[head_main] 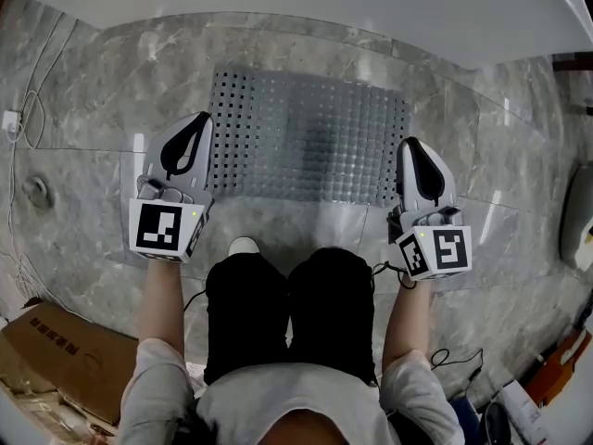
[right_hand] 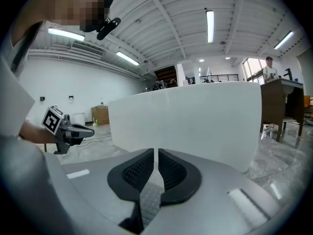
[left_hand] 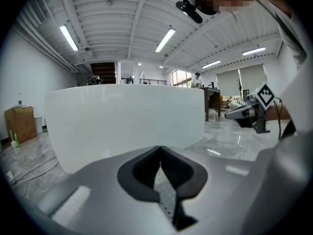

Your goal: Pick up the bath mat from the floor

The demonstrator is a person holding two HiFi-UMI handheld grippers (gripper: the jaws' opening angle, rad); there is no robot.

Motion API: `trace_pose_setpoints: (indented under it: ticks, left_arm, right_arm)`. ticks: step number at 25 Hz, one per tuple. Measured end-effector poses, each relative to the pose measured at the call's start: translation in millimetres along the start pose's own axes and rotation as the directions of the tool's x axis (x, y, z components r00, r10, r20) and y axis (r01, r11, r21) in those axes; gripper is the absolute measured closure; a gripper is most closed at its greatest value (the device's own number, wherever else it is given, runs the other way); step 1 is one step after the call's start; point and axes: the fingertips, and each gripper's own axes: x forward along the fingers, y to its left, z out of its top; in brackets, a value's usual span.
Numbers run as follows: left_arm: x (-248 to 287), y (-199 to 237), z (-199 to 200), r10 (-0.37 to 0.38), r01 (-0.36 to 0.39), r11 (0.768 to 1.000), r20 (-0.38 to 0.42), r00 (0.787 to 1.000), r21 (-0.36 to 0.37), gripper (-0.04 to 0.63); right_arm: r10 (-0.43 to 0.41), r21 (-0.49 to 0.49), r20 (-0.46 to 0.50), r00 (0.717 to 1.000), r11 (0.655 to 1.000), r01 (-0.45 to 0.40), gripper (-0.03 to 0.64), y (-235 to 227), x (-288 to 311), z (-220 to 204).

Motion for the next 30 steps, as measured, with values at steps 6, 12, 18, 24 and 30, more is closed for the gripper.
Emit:
trace_pose_setpoints:
  ticks: [6,12,18,24,30]
  left_arm:
    - [19,-3,-38,-0.016,0.016,1.000,-0.008,1.000,0.001,0.594]
    - [27,-5,-72,-0.014,0.015,1.000,-0.021,1.000,0.005,0.594]
    - [32,-8,-98,-0.015,0.015,1.000,-0.035,0.999,-0.002,0.594]
    - [35,0,-132,-0.007,0.003,0.999,-0.104,0.995,-0.037,0.589]
    - [40,14,-173,0.014,-0.030,0.995,-0.167,0.986,-0.092,0.535]
  right_arm:
    - [-0.009,-0.008,0.008,1.000,1.000,0.009,0.583,-12,14,-37]
    - [-0.021,0.009,0.017,1.000,1.000,0.021,0.581,-24,21,-67]
    - [-0.029,0.020,0.027,0.999,0.999,0.028,0.580,-25,26,-87]
    - [-0.028,0.048,0.031,0.999,0.998,0.027,0.564,-26,30,-106]
    - [-0.025,0.058,0.018,1.000,0.998,0.024,0.554,-29,34,-126]
